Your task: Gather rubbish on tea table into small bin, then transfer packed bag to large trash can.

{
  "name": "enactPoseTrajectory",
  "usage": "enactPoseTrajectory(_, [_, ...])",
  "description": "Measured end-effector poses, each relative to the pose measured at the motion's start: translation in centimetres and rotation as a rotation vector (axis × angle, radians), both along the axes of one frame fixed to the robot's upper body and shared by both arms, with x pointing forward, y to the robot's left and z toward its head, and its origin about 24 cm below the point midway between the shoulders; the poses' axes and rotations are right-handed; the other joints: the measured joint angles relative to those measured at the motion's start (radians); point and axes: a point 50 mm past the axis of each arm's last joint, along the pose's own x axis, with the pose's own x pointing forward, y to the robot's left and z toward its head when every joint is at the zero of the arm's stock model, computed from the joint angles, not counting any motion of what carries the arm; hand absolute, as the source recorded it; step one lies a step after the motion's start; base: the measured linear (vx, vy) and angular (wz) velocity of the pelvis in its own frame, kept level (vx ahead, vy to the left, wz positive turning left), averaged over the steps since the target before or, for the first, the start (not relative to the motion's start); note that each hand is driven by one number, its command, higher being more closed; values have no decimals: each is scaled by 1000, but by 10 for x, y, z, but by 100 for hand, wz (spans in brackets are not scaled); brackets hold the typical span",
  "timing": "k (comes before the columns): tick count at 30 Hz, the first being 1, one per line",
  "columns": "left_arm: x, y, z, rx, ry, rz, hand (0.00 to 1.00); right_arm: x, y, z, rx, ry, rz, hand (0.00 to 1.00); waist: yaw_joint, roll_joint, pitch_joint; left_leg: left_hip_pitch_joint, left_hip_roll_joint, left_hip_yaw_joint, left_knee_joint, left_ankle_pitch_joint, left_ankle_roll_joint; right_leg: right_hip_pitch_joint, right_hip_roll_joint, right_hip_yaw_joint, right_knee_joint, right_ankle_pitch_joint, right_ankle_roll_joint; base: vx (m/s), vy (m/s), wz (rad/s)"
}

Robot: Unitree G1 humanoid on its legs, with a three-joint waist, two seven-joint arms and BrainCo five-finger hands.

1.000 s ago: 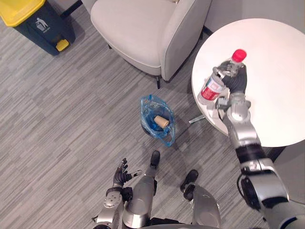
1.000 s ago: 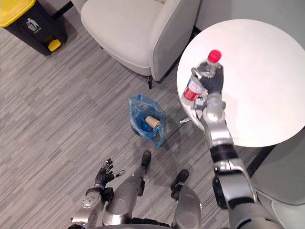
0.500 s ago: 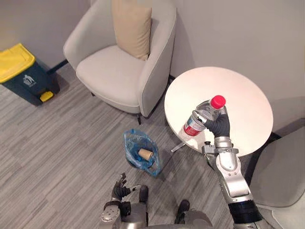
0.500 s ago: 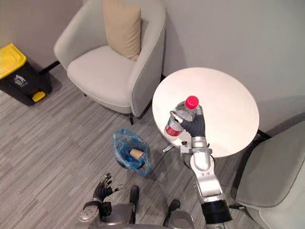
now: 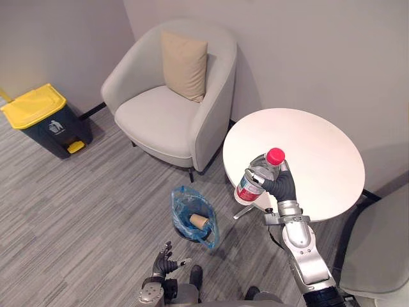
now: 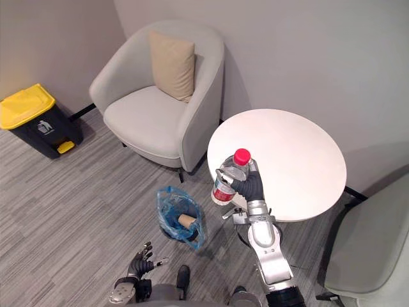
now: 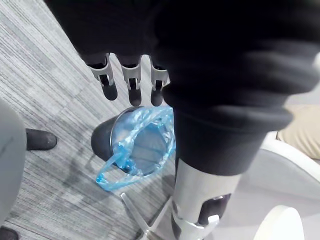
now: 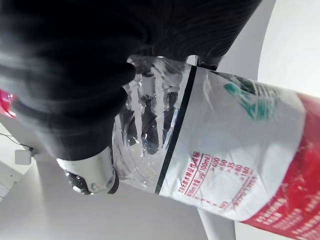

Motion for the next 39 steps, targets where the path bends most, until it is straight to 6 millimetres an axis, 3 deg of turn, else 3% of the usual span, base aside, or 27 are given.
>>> enactPoseTrajectory(1, [1, 1, 0, 2, 0, 0, 0, 0, -1, 0, 0, 2, -3, 100, -1, 0, 0, -18, 9, 46, 20, -33, 9, 2, -3, -23, -2, 1, -1, -40, 7, 70])
enactPoseTrajectory(3, [2, -2, 0, -6, 0, 3, 0, -1, -7, 3, -21, -18, -31, 100, -19, 14, 0, -83, 96, 321, 134, -58, 25, 19, -16, -107, -2, 3, -2, -9, 29, 98])
enactPoseTrajectory(4, [2, -2, 0, -6, 0, 4, 0, -1, -7, 4, -23, -19, -33, 100, -20, 15, -1, -86, 101, 332, 140, -58, 25, 20, -17, -109, -2, 2, -1, 26, 46, 84])
enactPoseTrajectory(5, [1, -4, -1, -12, 0, 8, 0, 0, -9, 5, -43, -29, -42, 100, -18, 26, -2, -110, 132, 421, 194, -63, 41, 21, -22, -132, 13, -7, 9, 39, 71, 43])
enactPoseTrajectory(11, [1, -3, -1, -7, 1, 10, 0, 1, -7, 11, -59, -63, -70, 100, -24, 22, -3, -130, 103, 480, 231, -114, 61, 21, -86, -156, 28, -20, 53, 58, 87, 22])
enactPoseTrajectory(14, [2, -2, 0, 8, 1, -5, 0, 1, -6, 11, -65, -59, -68, 100, -28, 8, -7, -131, 79, 499, 315, -182, 69, 9, -166, -151, 140, -73, 88, 122, 131, 2])
enactPoseTrajectory(16, [2, 0, 0, 17, -2, -13, 0, 4, -3, 12, -65, -63, -58, 100, -29, -6, -11, -128, 60, 513, 344, -216, 76, -19, -217, -130, 224, -99, 91, 113, 132, -10])
enactPoseTrajectory(19, [3, 3, 1, 29, -6, -19, 0, 9, 2, 9, -86, -53, -50, 100, -31, -25, -11, -88, 29, 515, 344, -240, 95, -115, -298, -47, 444, -81, 46, 152, 119, -9])
enactPoseTrajectory(20, [2, 3, 1, 36, -6, -30, 0, 11, 2, 5, -96, -36, -48, 100, -39, -27, -13, -70, 29, 503, 334, -243, 100, -162, -300, 15, 520, -78, 0, 166, 80, 19])
enactPoseTrajectory(21, [2, 1, 2, 39, -13, -53, 0, 11, 5, 1, -88, -17, -46, 100, -52, -32, -15, -48, 31, 482, 314, -243, 99, -180, -262, 72, 520, -130, 10, 122, 36, 27])
enactPoseTrajectory(23, [3, 1, 3, 41, -14, -60, 0, 11, 8, 1, -89, -14, -32, 100, -54, -39, -19, -27, 32, 473, 291, -237, 91, -203, -212, 124, 458, -157, 6, 106, -17, 26])
enactPoseTrajectory(24, [3, 1, 3, 42, -14, -61, 0, 10, 11, 0, -90, -12, -17, 100, -54, -46, -23, -22, 31, 467, 291, -235, 89, -219, -162, 154, 367, -149, -1, 90, -53, 23])
enactPoseTrajectory(25, [3, 1, 3, 42, -14, -61, 0, 10, 12, 0, -91, -10, -14, 100, -54, -50, -26, -23, 29, 467, 298, -235, 88, -225, -148, 159, 334, -136, -9, 90, -94, 30])
enactPoseTrajectory(26, [3, 1, 3, 43, -14, -62, 0, 9, 12, -1, -94, -4, -7, 100, -56, -61, -26, -27, 20, 462, 315, -235, 86, -231, -131, 160, 284, -73, -14, 109, -131, 46])
enactPoseTrajectory(27, [1, -2, 1, 32, -8, -59, 0, 7, 9, -5, -108, 16, -9, 100, -67, -43, -31, -30, 28, 440, 323, -235, 77, -204, -124, 156, 267, -68, 0, 103, -124, 41])
enactPoseTrajectory(29, [-1, -7, 0, 24, -3, -64, 0, 5, 6, -9, -120, 32, -10, 100, -56, -29, -39, -32, 47, 434, 321, -237, 61, -187, -98, 150, 226, -60, 0, 48, -87, 13])
enactPoseTrajectory(31, [-2, -8, 0, 27, -2, -76, 0, 1, 4, -14, -124, 54, -15, 100, -55, -25, -41, -25, 69, 419, 296, -232, 34, -155, -61, 130, 164, -36, -10, 28, -110, 3])
enactPoseTrajectory(34, [-2, -9, 0, 33, -3, -91, 0, -3, 3, -20, -131, 84, -3, 100, -54, -27, -42, -16, 76, 411, 260, -217, 13, -130, -41, 115, 115, -16, -17, 3, -78, 7])
enactPoseTrajectory(39, [-2, -11, 0, 23, 0, -115, 0, -5, 6, -22, -146, 95, 33, 100, -53, -24, -42, -29, 74, 388, 256, -214, 11, -112, -35, 97, 85, -6, -12, -14, -15, 11])
